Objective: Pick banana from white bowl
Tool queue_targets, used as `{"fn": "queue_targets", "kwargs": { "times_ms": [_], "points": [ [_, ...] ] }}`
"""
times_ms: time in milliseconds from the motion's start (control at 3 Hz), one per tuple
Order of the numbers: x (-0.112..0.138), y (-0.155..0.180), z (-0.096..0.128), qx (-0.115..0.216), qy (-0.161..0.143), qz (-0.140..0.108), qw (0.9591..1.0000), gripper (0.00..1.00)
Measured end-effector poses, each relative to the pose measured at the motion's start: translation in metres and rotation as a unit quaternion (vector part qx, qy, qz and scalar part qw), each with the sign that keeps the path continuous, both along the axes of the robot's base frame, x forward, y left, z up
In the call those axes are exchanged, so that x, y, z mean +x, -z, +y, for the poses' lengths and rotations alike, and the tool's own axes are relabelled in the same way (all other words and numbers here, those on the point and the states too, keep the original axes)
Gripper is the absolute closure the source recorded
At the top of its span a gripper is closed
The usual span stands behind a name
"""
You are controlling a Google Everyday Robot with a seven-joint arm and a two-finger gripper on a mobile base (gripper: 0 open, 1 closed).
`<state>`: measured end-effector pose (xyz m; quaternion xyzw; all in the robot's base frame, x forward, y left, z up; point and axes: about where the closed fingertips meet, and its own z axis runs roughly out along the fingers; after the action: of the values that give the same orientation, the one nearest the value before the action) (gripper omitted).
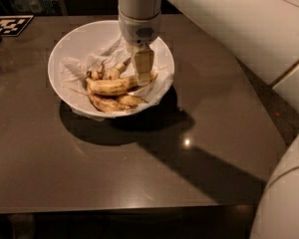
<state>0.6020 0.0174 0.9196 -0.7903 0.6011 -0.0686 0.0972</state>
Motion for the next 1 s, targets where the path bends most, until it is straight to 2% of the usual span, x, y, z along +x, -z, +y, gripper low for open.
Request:
{"fn": "queue_targets", "kwargs": {
  "times_ms": [1000],
  "points": [
    [0.011, 0.050, 0.014, -0.022, -0.007, 0.040, 0.9989, 0.31]
  ]
}}
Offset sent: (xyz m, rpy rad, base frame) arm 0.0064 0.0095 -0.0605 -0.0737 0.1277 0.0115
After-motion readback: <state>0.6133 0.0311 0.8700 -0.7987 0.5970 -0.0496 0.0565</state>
